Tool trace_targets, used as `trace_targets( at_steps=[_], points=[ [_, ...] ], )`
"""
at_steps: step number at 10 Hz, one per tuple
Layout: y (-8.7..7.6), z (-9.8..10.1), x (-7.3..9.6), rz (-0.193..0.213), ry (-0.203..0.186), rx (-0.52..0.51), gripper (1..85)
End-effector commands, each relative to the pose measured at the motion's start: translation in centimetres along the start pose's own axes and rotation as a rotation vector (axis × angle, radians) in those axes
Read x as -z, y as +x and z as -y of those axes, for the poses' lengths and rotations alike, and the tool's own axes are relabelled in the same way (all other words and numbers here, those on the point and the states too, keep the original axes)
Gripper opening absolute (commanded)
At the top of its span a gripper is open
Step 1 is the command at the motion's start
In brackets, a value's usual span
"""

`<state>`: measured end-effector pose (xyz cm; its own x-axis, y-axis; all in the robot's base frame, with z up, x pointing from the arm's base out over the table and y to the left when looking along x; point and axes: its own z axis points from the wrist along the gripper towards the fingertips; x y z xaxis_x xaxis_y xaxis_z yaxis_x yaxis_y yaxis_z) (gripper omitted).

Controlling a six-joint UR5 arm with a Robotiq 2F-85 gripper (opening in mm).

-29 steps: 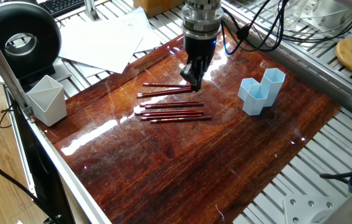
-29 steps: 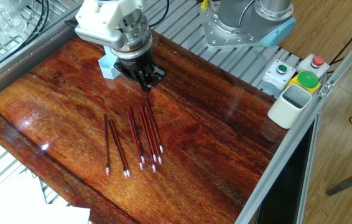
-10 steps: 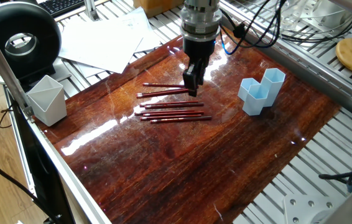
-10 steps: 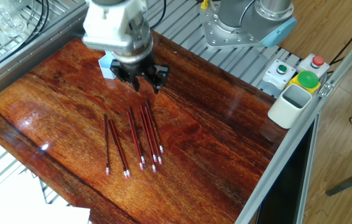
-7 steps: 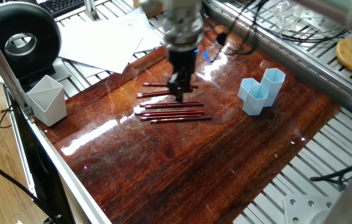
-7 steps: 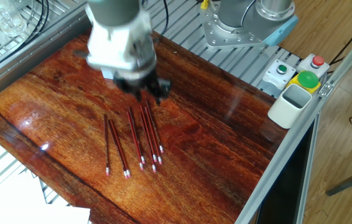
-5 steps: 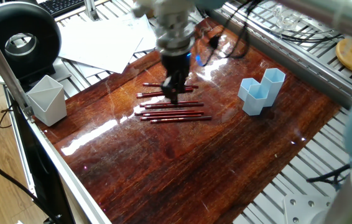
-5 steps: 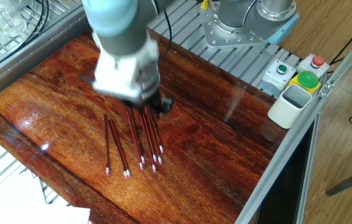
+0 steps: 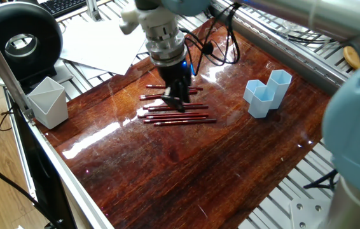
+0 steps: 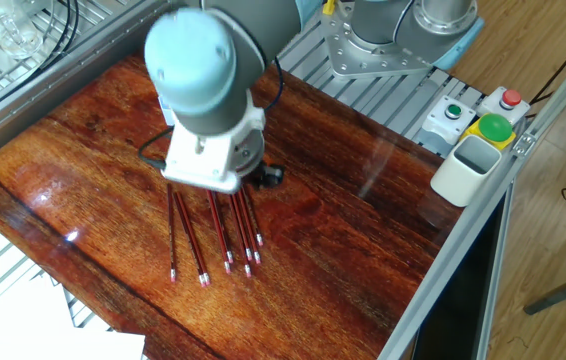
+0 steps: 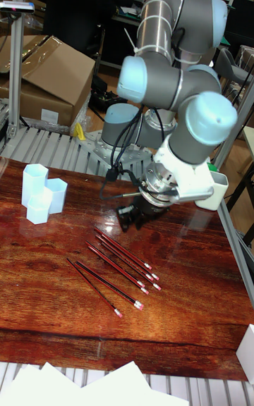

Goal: Put the pen into the pen holder

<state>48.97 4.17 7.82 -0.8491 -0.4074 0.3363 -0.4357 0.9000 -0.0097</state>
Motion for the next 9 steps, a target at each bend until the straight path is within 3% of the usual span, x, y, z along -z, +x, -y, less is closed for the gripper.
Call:
trace_targets(
  at_steps=[1,2,4,5,9],
  points=[
    [3.8,1.5,0.4,-0.161,0.059,0.052,39.0],
    [4.5,2.1,0.6,-0.189,0.084,0.066,41.3],
    [3.7,2.1,0.4,-0.155,0.088,0.017,42.0],
    [2.0,1.1,0.3,-0.148,0.087,-0.011,41.7],
    [-1.6,-1.5,-0.5,-0.139,0.089,-0.066,42.0]
  ],
)
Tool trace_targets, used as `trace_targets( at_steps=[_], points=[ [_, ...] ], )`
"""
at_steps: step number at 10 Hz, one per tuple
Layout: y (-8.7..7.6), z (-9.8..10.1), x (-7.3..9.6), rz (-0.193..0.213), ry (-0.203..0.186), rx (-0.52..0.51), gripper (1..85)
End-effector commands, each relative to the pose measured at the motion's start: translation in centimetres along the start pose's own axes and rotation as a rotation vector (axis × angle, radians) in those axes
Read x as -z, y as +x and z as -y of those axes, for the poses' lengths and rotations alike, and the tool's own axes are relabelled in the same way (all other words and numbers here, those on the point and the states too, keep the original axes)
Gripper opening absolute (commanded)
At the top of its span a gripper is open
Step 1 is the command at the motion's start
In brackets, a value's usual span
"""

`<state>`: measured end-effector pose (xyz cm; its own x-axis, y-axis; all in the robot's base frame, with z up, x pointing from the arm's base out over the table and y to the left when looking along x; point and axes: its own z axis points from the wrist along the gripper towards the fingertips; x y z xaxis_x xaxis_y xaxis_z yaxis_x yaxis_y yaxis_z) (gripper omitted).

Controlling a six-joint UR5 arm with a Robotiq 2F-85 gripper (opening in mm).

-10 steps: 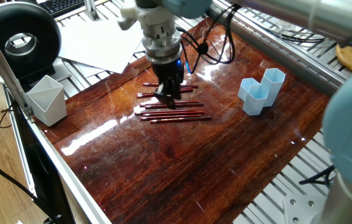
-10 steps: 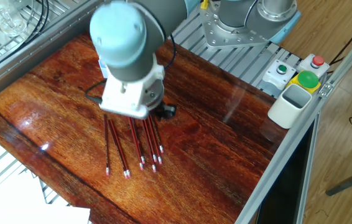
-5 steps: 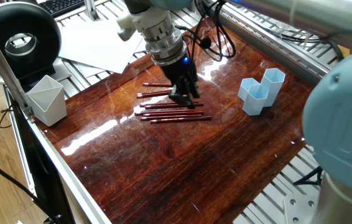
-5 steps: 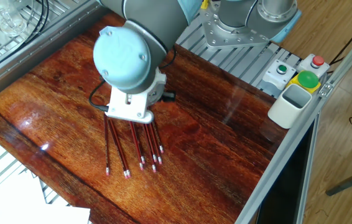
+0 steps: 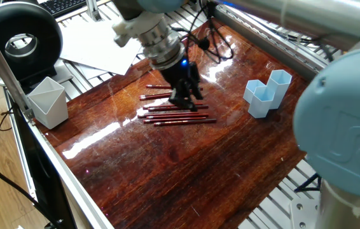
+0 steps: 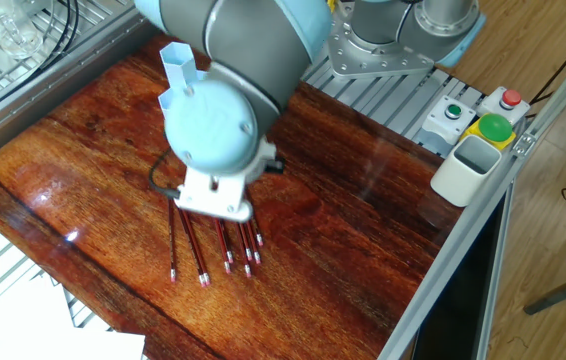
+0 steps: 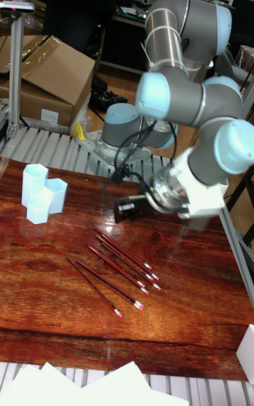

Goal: Put the pen into the pen holder

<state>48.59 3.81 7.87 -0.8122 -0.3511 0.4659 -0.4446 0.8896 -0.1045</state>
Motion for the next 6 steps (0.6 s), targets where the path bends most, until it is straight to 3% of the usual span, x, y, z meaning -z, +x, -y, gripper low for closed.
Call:
trace_targets(
  at_steps=[1,3,4,6],
  points=[
    [-3.0,-2.3,0.3,0.000,-0.007,-0.051,42.0],
    [-3.7,-2.5,0.6,0.009,-0.012,-0.049,40.3],
    [-3.6,-2.3,0.6,0.007,-0.004,-0.039,33.3],
    [-1.9,-2.6,0.6,-0.057,-0.017,0.054,34.7]
  ],
)
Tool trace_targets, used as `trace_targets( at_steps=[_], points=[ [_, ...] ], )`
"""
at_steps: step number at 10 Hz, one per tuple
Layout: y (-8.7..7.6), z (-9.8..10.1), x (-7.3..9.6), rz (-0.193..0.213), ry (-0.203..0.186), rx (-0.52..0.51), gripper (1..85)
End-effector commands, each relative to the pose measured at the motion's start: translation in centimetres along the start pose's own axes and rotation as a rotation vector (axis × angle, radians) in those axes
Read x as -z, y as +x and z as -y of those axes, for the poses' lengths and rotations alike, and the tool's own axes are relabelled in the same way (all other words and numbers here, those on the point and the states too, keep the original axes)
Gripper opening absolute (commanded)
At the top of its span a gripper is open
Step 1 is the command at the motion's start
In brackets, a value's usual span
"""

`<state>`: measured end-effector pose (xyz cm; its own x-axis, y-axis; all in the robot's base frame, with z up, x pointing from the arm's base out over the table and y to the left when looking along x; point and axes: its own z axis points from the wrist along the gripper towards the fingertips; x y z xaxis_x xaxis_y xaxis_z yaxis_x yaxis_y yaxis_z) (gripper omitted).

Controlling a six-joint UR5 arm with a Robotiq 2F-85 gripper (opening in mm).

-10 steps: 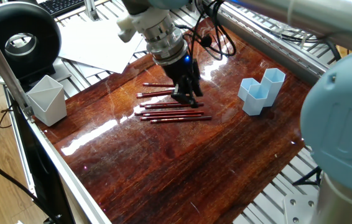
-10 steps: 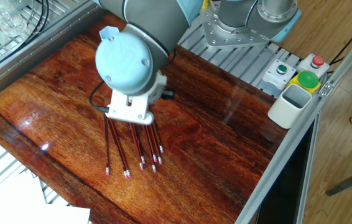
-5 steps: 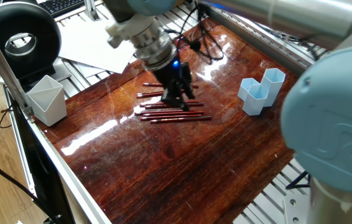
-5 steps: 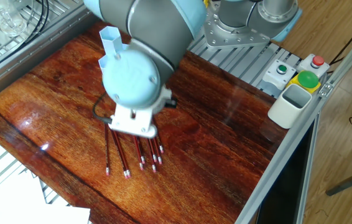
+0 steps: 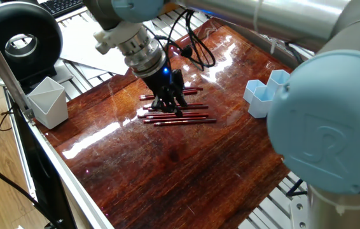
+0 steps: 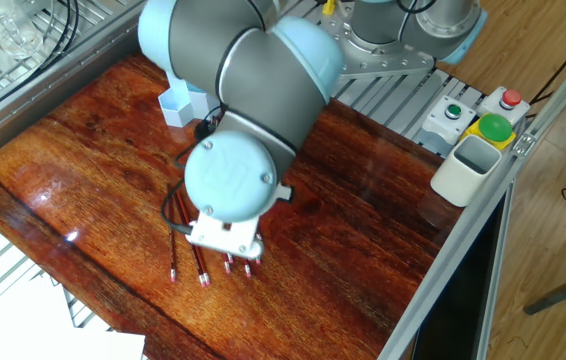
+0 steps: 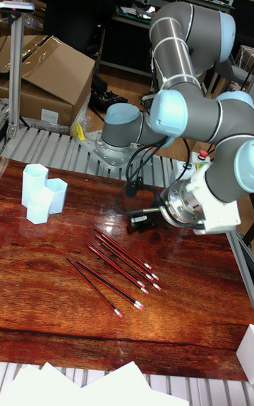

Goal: Put the pen into the pen holder

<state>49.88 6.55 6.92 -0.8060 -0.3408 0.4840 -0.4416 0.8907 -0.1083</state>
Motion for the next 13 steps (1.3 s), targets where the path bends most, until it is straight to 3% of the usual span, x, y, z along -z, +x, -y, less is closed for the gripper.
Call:
trace_targets(
  at_steps=[1,2,3,4,5,6,8,13],
  points=[
    [0.8,-1.3,0.2,-0.043,-0.046,0.129,41.3],
    [1.6,-1.7,0.3,-0.070,-0.065,0.180,47.3],
    [1.0,-2.0,0.3,-0.048,-0.075,0.167,51.0],
    [-1.3,-2.7,-0.2,0.015,-0.090,0.131,49.3],
    [-4.4,-2.8,-1.8,0.062,-0.085,0.127,48.3],
    [-5.5,-2.8,-2.7,0.078,-0.076,0.137,46.3],
    [-5.6,-2.6,-3.4,0.065,-0.060,0.135,40.0],
    [-5.2,-2.2,-3.7,0.040,-0.038,0.158,37.7]
  ],
)
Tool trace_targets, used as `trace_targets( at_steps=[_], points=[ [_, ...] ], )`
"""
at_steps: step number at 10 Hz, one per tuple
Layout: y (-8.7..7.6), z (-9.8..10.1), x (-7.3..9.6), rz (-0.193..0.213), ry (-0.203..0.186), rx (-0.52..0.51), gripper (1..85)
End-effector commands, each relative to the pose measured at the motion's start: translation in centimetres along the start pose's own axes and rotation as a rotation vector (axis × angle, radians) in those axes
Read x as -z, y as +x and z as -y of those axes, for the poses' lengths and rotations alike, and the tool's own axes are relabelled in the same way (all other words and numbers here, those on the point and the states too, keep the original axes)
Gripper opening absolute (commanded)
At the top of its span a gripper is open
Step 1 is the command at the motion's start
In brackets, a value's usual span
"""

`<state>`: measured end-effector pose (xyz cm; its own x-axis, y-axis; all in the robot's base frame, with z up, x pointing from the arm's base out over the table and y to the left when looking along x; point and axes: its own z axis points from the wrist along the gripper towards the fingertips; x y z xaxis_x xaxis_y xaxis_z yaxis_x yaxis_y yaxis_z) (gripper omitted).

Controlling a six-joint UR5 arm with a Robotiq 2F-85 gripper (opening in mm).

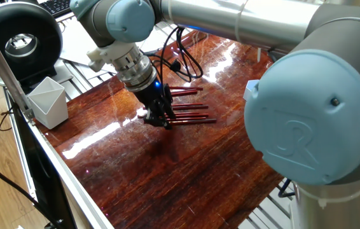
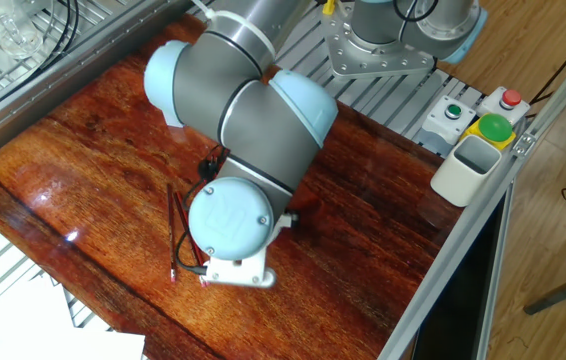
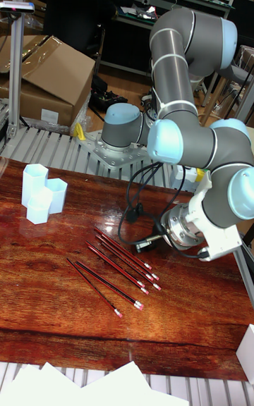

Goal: Put the pen into the pen holder

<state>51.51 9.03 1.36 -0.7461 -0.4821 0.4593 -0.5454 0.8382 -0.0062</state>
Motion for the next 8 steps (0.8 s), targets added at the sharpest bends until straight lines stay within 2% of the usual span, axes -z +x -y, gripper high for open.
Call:
trace_targets(
  at_steps=[1,6,8],
  points=[
    [-0.49,-0.07,-0.46,0.006,-0.003,0.015,36.7],
    [-0.67,0.01,-0.67,0.008,0.001,0.056,35.3],
    [-0.89,-0.66,-0.71,0.018,-0.014,0.063,35.3]
  ],
)
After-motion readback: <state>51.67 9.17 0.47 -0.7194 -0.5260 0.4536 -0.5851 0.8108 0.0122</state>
